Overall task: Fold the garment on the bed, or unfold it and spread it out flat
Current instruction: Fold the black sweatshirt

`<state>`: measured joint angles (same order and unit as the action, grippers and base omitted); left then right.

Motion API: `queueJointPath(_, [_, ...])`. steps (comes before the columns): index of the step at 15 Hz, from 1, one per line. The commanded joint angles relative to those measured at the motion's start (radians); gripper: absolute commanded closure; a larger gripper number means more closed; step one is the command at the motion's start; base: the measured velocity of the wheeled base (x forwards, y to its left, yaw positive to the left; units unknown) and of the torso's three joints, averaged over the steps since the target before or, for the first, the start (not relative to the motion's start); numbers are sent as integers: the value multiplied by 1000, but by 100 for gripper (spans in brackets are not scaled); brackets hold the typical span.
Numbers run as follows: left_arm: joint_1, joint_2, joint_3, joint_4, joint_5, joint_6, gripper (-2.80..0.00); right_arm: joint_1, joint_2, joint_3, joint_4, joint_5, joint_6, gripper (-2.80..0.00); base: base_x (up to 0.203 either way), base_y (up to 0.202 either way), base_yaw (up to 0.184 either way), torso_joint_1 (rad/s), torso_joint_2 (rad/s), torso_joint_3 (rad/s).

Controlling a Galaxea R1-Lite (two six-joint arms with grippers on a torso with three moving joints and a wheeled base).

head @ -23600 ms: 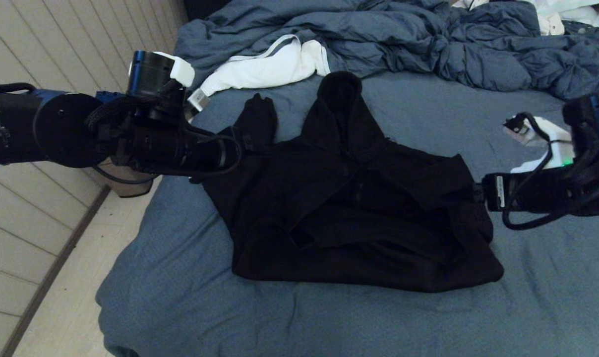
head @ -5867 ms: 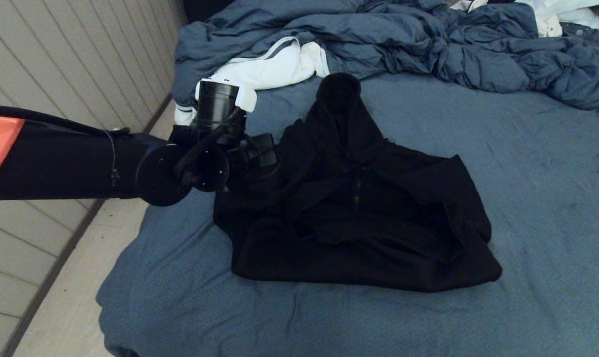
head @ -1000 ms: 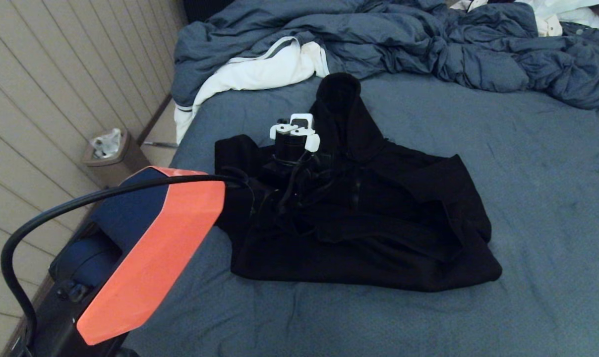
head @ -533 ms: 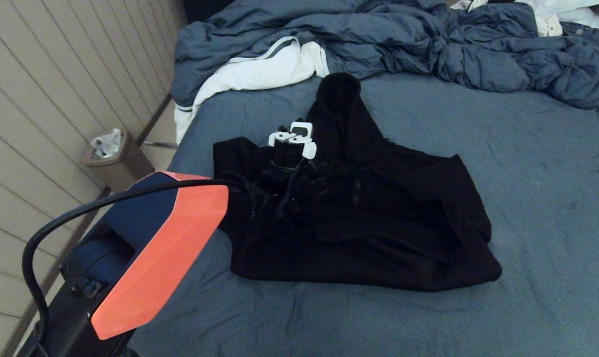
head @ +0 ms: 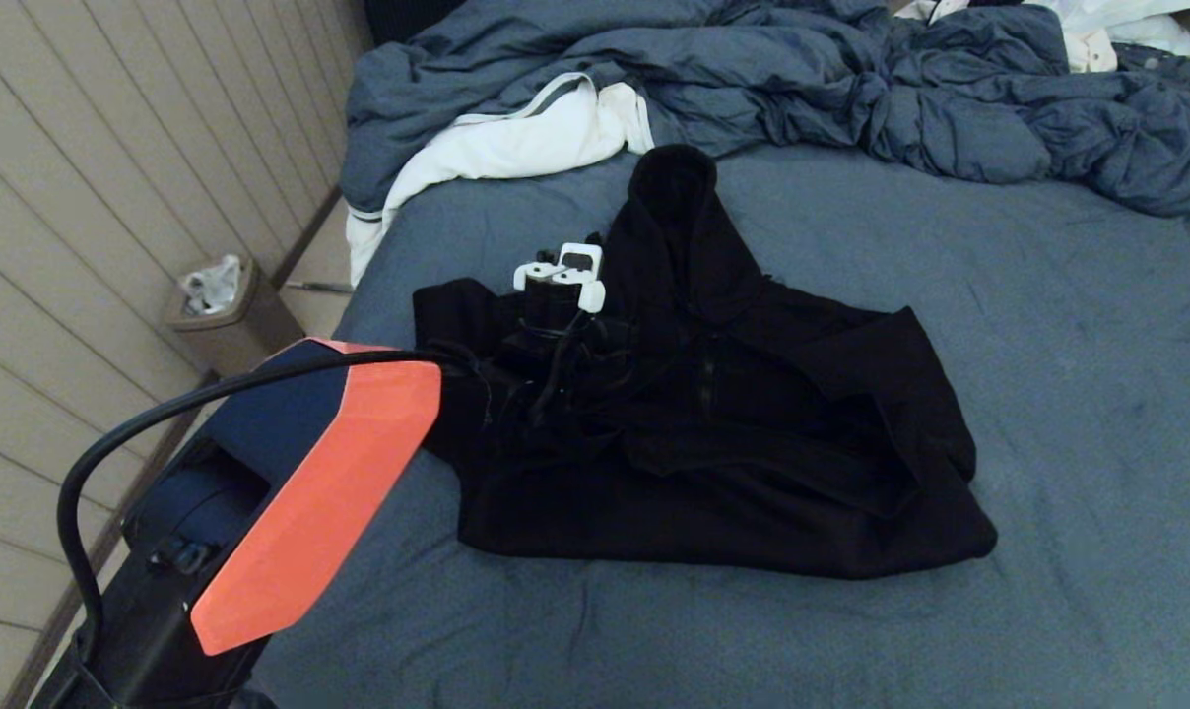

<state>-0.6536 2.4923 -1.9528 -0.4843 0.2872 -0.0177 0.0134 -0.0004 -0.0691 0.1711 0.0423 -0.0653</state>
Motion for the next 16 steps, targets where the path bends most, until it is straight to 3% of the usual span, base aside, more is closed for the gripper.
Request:
queueJointPath(1, [2,2,0,-1,3,-1,0,0,0,0,1,1,-1,0,0,0,0,0,0,0])
queueJointPath(7, [2,-3,2,-7,3,-1,0,0,0,0,1,1,-1,0,0,0,0,0,0,0])
queueJointPath(10, [-4,-22,3,-69,13,-1,0,0,0,0,1,1,-1,0,0,0,0,0,0,0])
queueJointPath(16, [-115,-76,37,-229,117,-1,0,0,0,0,1,1,-1,0,0,0,0,0,0,0])
